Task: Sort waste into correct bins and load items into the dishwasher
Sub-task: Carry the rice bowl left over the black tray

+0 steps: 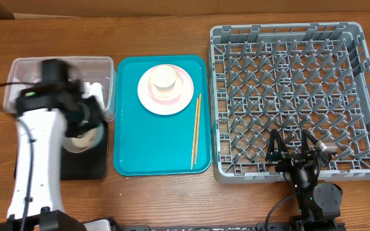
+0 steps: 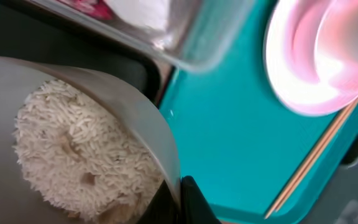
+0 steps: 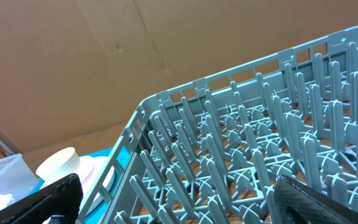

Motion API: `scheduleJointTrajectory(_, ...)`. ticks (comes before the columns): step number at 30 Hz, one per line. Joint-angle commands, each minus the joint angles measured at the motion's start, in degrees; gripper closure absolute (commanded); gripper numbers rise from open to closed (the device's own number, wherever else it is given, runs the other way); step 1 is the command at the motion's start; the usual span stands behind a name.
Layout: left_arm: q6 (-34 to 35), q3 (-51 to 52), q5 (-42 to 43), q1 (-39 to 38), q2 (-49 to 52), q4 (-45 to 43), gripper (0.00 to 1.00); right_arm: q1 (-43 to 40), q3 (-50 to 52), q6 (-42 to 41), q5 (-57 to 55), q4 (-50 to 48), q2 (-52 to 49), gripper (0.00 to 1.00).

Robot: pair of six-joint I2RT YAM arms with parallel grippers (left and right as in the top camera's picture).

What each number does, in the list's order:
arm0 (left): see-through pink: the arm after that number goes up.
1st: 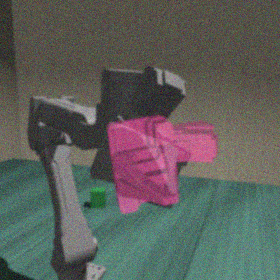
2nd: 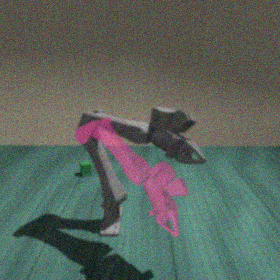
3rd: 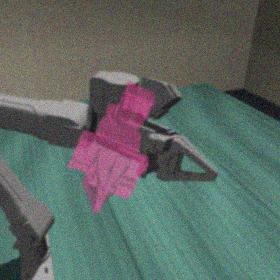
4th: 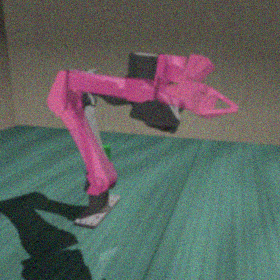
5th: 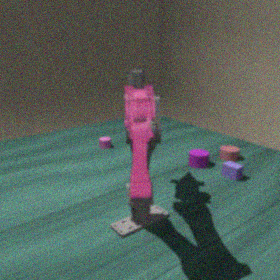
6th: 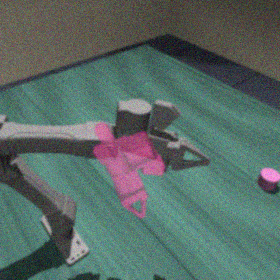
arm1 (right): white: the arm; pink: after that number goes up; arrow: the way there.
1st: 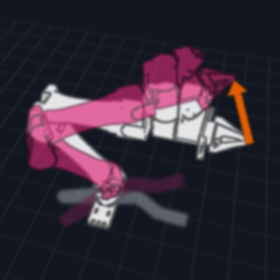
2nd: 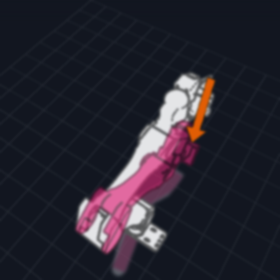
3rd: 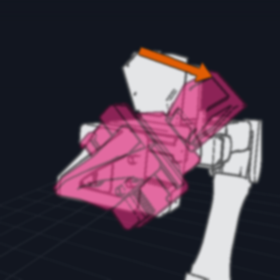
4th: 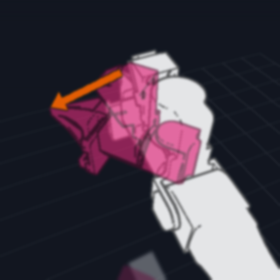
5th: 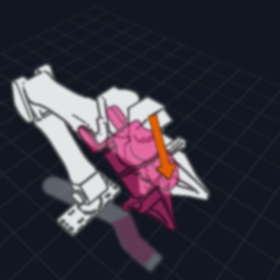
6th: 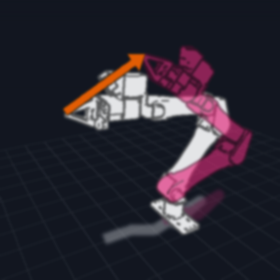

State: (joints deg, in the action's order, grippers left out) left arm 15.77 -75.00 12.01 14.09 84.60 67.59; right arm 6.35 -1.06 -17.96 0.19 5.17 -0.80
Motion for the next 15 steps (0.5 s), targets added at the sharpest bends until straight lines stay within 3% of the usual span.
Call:
scheduleJointTrajectory(1, -6.49, -0.04, 13.7, 9.51, -1.86, -1.55, 0.96, -0.48, 0.59, 0.17, 0.33, -0.33, 0.42, 0.0)
scheduleJointTrajectory(7, -8.28, 6.19, 23.63, 22.14, -1.86, -8.09, 0.96, -0.48, 0.59, 0.2, 0.33, -0.33, 0.42, 0.0)
scheduleJointTrajectory(15, -8.68, 19.1, 40.24, 32.37, -1.84, -23.98, 0.96, -0.48, 0.59, 0.2, 0.33, -0.33, 0.42, 0.0)
